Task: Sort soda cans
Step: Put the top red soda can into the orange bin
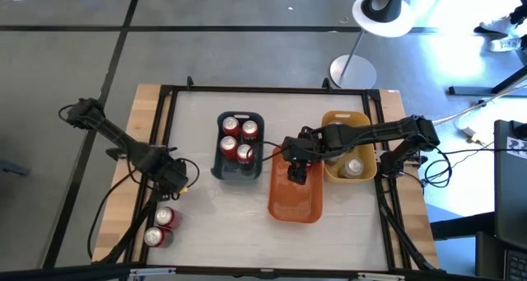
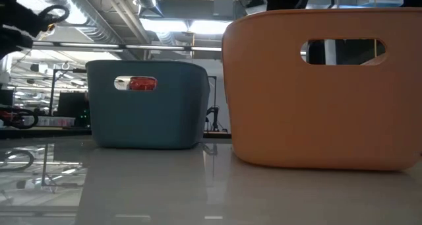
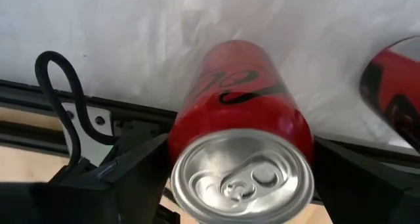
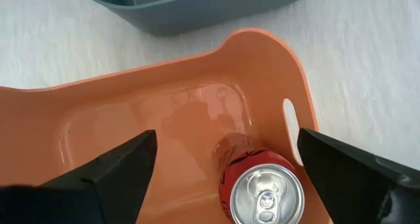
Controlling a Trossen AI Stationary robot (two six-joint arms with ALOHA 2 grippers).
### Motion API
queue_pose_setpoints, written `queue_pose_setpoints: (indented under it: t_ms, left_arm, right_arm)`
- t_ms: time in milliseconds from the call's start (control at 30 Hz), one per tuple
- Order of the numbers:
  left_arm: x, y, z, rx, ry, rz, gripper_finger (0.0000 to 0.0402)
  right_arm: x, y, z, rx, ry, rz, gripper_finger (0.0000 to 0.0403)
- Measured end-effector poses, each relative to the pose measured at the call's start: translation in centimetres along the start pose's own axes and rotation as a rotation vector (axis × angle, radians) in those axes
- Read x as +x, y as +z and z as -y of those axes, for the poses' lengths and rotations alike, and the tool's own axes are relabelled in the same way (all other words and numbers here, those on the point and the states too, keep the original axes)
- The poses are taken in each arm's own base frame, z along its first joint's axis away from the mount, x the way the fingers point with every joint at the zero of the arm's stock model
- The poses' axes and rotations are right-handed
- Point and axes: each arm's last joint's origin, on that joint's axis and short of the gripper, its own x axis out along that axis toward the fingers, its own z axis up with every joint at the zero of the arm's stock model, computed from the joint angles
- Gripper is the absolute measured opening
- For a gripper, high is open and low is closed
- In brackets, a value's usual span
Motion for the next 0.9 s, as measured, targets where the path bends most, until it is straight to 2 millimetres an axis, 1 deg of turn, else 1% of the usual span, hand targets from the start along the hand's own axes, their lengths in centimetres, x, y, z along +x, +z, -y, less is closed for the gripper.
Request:
queue_pose_setpoints:
  t_ms: [100,233,300,400,467,667,767,900]
  left_arm:
    - [0.4,0.5,0.4,0.015,0.026,-0.035,0.0328]
    - [0.7,0.8,0.7,0.038,0.041,-0.062,0.0302]
    - [0.7,0.9,0.7,0.036,0.043,-0.065,0.0298]
    - [0.5,1.0,0.8,0.019,0.042,-0.058,0.0298]
    - [-0.1,1.2,0.9,0.010,0.044,-0.039,0.0298]
    - [-4.3,1.5,0.6,-0.032,0.042,0.046,0.0298]
    - [-7.0,2.0,0.3,-0.060,0.016,0.148,0.0298]
    - [-10.5,2.2,-0.4,-0.106,-0.028,0.260,0.0298]
  right_arm:
    - [0.0,0.0,0.0,0.000,0.000,0.000,0.0367]
    - [0.0,0.0,0.0,-0.001,0.007,-0.005,0.0367]
    - [0.0,-0.1,-0.1,-0.001,0.023,-0.012,0.0367]
    - [-0.1,-0.2,-0.3,-0.007,0.042,-0.022,0.0367]
    - [-0.2,-0.4,-0.6,-0.018,0.046,-0.023,0.0367]
    - [-2.1,-1.6,-1.7,-0.029,0.056,-0.020,0.0367]
    - [-2.9,-2.4,-2.3,-0.030,0.062,-0.019,0.0367]
    - [-3.4,-3.3,-3.5,-0.002,0.074,-0.034,0.0367]
